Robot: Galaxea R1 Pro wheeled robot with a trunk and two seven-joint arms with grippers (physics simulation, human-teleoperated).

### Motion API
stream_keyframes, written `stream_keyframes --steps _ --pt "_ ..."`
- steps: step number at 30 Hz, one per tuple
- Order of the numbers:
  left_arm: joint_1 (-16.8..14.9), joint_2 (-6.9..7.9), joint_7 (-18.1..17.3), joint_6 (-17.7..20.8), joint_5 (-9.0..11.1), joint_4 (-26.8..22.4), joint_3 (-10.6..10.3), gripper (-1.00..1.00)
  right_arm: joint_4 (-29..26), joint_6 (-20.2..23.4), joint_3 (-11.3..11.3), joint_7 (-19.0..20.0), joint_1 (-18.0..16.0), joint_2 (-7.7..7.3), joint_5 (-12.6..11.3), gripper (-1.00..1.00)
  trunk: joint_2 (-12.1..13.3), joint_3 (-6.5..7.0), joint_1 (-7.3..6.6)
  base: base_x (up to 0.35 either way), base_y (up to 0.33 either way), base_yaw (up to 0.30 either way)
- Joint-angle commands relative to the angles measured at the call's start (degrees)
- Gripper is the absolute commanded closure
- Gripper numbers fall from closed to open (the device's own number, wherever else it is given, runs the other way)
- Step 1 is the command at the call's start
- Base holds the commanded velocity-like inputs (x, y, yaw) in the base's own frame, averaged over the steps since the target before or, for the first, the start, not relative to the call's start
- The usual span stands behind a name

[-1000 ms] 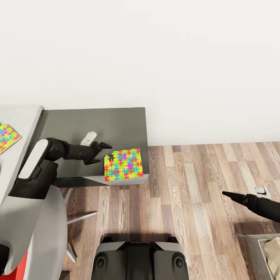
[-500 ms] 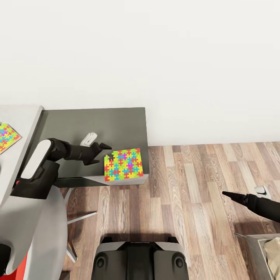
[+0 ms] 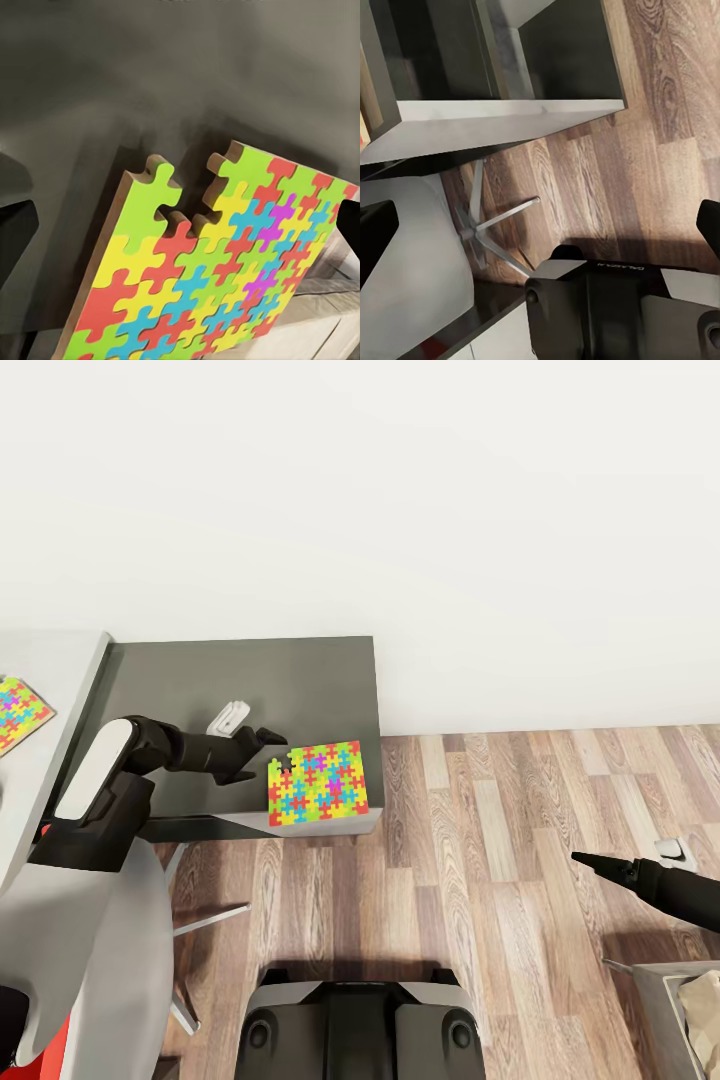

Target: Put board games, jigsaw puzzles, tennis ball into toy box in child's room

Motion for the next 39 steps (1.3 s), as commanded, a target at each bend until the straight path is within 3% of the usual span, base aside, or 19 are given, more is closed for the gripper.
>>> stream_keyframes --steps 1,11,27,39 --pt "-0.1 0.03 0.6 0.0 0.5 0.0 -0.1 -1.0 0.0 0.2 -0.1 0.5 0.0 -0.01 0.5 -1.0 -0.1 -0.07 0.03 0.0 0.0 0.0" --pt "0.0 -0.01 0.6 0.0 0.5 0.0 -0.1 -1.0 0.0 0.2 -0.1 0.5 0.0 -0.01 0.5 -1.0 -0.1 -0.07 0.03 0.0 0.0 -0.067" --pt "-0.1 -0.07 0.6 -0.1 0.4 0.1 -0.1 -1.0 0.0 0.2 -0.1 0.5 0.0 -0.01 0.5 -1.0 -0.1 -0.07 0.03 0.0 0.0 -0.21" --pt "-0.1 -0.1 0.6 -0.1 0.4 0.2 -0.1 -1.0 0.0 0.2 -0.1 0.5 0.0 -0.09 0.5 -1.0 -0.1 -0.07 0.03 0.0 0.0 -0.048"
